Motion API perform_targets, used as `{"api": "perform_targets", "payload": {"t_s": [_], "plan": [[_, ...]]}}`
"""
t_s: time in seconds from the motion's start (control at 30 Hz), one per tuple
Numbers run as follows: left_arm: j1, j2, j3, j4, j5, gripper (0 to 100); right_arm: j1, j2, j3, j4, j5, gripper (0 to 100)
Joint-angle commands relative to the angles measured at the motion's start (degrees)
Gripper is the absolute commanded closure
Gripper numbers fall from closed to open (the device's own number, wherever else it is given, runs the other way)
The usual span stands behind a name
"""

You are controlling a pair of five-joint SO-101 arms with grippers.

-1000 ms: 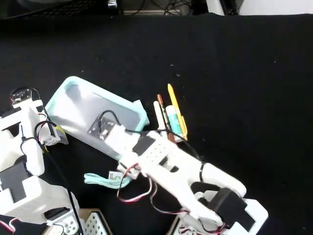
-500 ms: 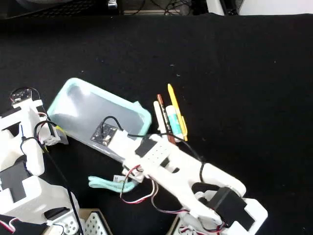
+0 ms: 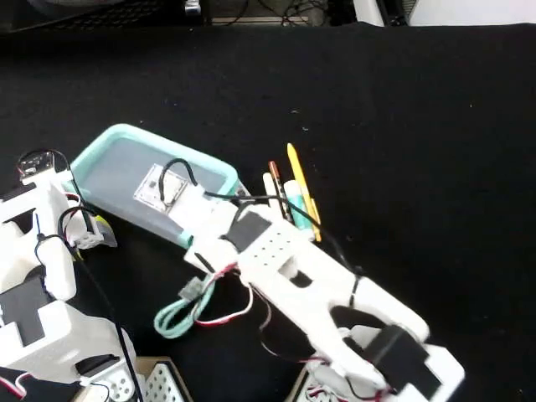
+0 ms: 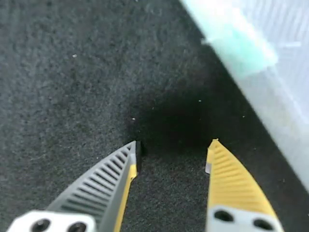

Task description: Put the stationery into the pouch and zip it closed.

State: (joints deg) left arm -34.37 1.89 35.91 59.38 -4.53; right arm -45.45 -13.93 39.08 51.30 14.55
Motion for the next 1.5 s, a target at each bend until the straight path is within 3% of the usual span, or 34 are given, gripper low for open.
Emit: {"api": "perform_targets", "payload": {"t_s": [0.0, 0.23, 0.5, 0.77, 0.83, 0.93, 1.37, 1.47], "plan": [[-2.5, 0.2, -1.3, -0.4, 0.9, 76, 0.6, 2.2, -3.6, 1.2, -1.7, 75.8], [-2.5, 0.1, -1.4, -0.4, 0.9, 76, 0.8, 3.3, -3.5, 5.3, -2.4, 74.5], [-2.5, 0.1, -1.5, -0.4, 0.9, 76, 0.9, 8.6, -3.0, -0.7, -17.7, 74.7], [-2.5, 0.1, -1.5, -0.5, 0.9, 76, 0.9, 18.7, -7.7, 0.2, -21.8, 75.0], [-2.5, 0.1, -1.5, -0.5, 0.9, 76, 0.8, 20.5, -9.6, 2.9, -21.6, 79.9], [-2.5, 0.1, -1.5, -0.5, 0.9, 76, 1.2, 21.4, -12.5, 7.7, -19.8, 98.8], [-2.4, 0.2, -1.5, -0.5, 0.9, 76, 8.7, 5.1, -7.0, 18.5, -1.5, 98.2], [-2.4, 0.1, -1.5, -0.5, 0.9, 76, 8.4, 3.0, -5.8, 18.4, -2.2, 89.4]]}}
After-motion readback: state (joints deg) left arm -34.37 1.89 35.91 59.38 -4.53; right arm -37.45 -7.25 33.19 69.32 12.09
